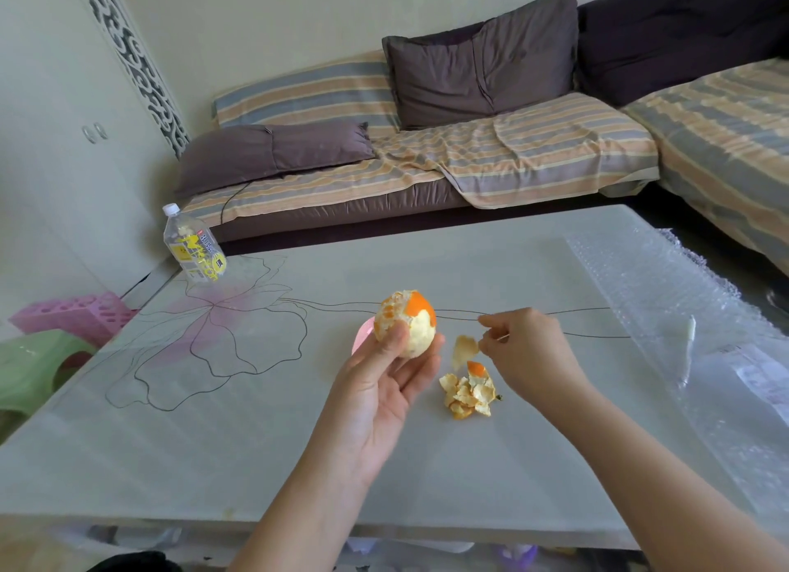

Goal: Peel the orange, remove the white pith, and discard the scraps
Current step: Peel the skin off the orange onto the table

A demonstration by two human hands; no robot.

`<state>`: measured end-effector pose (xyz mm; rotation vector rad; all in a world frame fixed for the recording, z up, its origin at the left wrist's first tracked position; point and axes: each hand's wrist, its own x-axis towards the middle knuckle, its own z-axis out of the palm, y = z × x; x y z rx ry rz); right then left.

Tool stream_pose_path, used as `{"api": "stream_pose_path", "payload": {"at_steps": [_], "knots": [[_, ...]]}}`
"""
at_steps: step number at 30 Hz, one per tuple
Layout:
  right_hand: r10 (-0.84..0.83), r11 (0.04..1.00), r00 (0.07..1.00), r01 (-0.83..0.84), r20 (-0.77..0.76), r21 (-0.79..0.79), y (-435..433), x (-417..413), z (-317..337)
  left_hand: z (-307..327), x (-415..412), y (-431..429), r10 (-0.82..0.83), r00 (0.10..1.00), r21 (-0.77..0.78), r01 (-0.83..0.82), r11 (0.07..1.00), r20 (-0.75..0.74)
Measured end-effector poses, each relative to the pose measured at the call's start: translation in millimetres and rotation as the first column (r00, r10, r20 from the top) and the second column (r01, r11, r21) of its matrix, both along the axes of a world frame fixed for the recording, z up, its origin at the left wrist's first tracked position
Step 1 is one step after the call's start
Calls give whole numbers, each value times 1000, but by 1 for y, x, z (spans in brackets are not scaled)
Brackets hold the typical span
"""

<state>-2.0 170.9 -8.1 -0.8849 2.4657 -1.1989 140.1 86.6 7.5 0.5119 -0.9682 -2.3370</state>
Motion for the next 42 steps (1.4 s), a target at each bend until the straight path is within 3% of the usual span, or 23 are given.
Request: {"api": "stream_pose_path", "payload": {"at_steps": [3,7,14,18,21,30,36,40,42], "knots": [[40,994,998,-46,-56,-100,5,3,10,-2,3,-1,15,995,-31,-12,999,101],[292,882,951,-309,-102,-355,14,19,27,-9,6,-6,52,980,-230,-6,973,193],[339,854,853,-456,-397,-251,19,23,26,-12,11,-4,108,977,-434,-19,901,181],[312,889,783,-440,-538,-126,20,24,26,-9,12,-1,143,972,-513,-27,858,188],[242,898,731,-417,-638,-138,18,27,27,-6,11,4,166,967,-578,-24,816,194],[119,920,651,-356,-750,-163,18,32,27,2,8,2,179,968,-627,-29,778,178],[56,925,675,-312,-735,-217,14,33,25,4,6,2,186,970,-650,-39,759,159],[11,918,790,-252,-613,-308,13,33,26,6,5,4,174,972,-649,-31,760,156],[66,902,865,-264,-497,-340,15,33,30,8,5,4,162,976,-624,-36,781,146]]}}
